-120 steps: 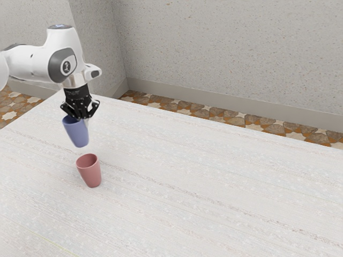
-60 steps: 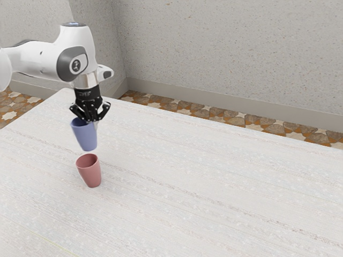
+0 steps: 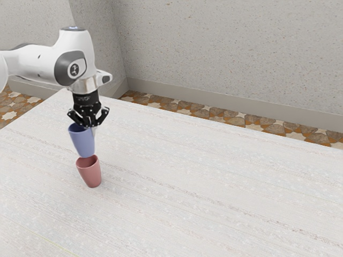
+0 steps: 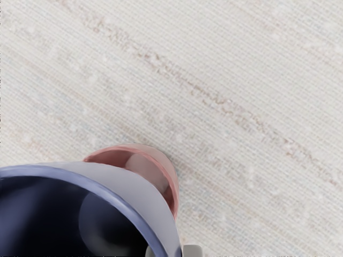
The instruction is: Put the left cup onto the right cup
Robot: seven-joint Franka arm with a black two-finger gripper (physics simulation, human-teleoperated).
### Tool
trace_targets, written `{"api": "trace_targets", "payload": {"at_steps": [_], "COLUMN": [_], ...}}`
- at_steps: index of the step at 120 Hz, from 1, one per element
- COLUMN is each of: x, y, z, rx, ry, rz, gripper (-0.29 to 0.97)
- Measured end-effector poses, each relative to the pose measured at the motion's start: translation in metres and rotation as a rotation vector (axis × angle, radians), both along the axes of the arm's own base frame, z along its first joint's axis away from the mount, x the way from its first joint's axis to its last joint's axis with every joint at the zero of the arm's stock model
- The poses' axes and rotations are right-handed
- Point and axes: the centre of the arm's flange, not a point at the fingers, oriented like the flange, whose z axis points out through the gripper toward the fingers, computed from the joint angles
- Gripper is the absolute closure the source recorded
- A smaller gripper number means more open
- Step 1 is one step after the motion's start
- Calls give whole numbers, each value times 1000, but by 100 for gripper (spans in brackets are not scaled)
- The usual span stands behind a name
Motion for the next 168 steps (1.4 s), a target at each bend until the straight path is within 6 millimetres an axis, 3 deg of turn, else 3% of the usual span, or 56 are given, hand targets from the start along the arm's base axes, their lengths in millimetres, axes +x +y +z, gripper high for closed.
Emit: {"api": "trace_targets", "payload": {"at_steps": [66, 168], "x": [-11, 0], "y": [4, 13], "z": [-10, -23], "rx": [-1, 14], "ry": [12, -12], "rz": [49, 47], "gripper": [78, 78]}}
